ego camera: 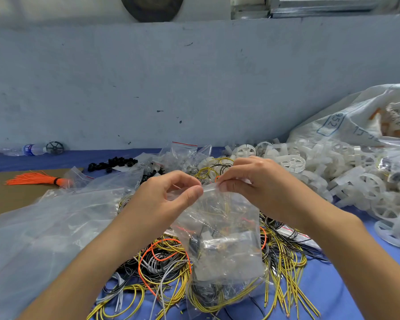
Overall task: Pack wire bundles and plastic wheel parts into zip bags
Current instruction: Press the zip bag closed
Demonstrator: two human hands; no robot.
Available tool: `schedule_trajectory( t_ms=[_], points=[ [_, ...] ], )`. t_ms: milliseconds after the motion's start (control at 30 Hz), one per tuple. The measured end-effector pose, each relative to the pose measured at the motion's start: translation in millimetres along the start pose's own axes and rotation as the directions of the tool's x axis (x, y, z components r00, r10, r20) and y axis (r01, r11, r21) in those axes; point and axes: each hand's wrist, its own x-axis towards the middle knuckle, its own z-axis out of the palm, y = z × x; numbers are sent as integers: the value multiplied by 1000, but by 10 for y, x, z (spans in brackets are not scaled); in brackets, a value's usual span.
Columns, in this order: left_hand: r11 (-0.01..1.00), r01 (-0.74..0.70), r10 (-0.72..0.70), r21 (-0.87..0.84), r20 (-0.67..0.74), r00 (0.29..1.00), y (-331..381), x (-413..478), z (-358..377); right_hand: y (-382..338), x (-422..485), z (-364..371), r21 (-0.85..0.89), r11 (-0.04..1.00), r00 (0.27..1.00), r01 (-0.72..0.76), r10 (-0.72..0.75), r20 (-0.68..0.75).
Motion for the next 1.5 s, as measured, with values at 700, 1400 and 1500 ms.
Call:
schedule_trajectory(
  t_ms=[700,1400,1500],
  points=[
    [951,-158,150,267,50,987,76,34,21,44,11,75,267,962,996,-57,75,-56],
    [989,-115,115,96,-2,993,80,45,122,-14,9,146,523,845,988,-111,149,-30],
    [992,-106,107,71,-7,994,89,39,132,-61,0,181,530,834,987,-154,159,36]
  ],
)
